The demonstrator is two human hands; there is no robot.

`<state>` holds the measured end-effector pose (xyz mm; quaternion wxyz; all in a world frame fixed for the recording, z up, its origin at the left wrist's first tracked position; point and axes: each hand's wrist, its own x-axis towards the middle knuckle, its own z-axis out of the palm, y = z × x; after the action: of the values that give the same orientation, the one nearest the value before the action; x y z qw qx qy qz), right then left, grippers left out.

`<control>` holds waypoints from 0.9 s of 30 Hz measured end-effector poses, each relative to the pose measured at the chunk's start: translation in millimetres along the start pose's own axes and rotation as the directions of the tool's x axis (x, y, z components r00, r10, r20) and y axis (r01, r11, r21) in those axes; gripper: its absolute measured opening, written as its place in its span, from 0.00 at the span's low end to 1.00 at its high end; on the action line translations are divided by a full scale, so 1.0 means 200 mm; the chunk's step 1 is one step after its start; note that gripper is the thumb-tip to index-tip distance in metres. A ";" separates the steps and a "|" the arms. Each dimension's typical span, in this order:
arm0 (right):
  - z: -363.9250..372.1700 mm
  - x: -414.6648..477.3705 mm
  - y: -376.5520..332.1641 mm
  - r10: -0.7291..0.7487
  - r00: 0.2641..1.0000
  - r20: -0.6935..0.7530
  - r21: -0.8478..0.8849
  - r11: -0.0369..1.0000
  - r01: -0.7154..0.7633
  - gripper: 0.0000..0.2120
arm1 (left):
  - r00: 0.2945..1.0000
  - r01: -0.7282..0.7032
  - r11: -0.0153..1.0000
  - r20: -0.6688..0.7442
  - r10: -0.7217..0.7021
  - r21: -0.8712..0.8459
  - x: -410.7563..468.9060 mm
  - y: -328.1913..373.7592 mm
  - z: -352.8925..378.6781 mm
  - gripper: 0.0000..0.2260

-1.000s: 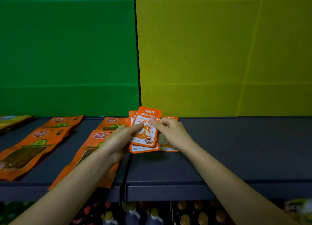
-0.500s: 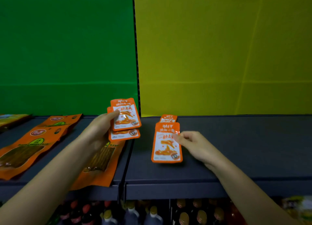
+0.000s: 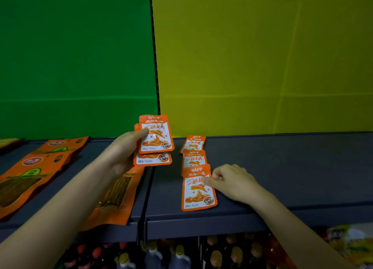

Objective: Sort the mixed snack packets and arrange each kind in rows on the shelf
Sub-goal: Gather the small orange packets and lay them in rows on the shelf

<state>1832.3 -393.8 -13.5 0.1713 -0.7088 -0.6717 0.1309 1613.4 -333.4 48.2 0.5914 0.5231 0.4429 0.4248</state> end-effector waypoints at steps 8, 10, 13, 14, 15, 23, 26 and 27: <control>-0.03 -0.03 -0.01 0.022 0.994 -0.103 -0.162 0.986 -0.038 0.22 | 0.999 0.006 1.000 0.045 -0.007 0.014 0.03 -0.02 0.08 0.11; -0.07 -0.03 0.01 -0.015 0.978 -0.210 -0.118 0.993 -0.010 0.26 | 0.998 -0.003 1.000 0.063 0.001 0.025 0.05 -0.04 0.14 0.11; -0.14 -0.02 0.03 -0.074 0.963 -0.258 0.079 0.992 0.097 0.27 | 0.996 -0.013 0.999 0.094 0.009 0.043 0.07 -0.09 0.27 0.10; -0.16 -0.02 0.04 -0.086 0.962 -0.260 0.125 0.985 0.122 0.27 | 0.994 -0.014 0.999 0.104 0.009 0.049 0.08 -0.11 0.33 0.10; -0.18 0.00 0.05 -0.095 0.958 -0.270 0.155 0.978 0.141 0.28 | 0.993 -0.016 0.999 0.116 0.010 0.050 0.08 -0.12 0.39 0.09; -0.32 0.18 0.40 -0.035 0.976 -0.217 0.581 0.799 0.158 0.14 | 0.988 -0.085 0.996 0.127 0.082 0.012 0.20 -0.09 0.73 0.05; -0.37 0.26 0.55 0.015 0.957 -0.289 0.604 0.779 0.170 0.12 | 0.998 -0.068 0.997 0.007 0.069 -0.032 0.28 -0.04 0.75 0.08; -0.38 0.30 0.60 0.045 0.956 -0.291 0.603 0.784 0.146 0.12 | 0.998 -0.046 0.998 -0.037 0.045 -0.038 0.30 -0.03 0.74 0.09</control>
<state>1976.6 -343.9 7.1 0.4937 -0.6063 -0.5780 0.2337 1771.9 -312.3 46.4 0.5835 0.5137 0.4332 0.4561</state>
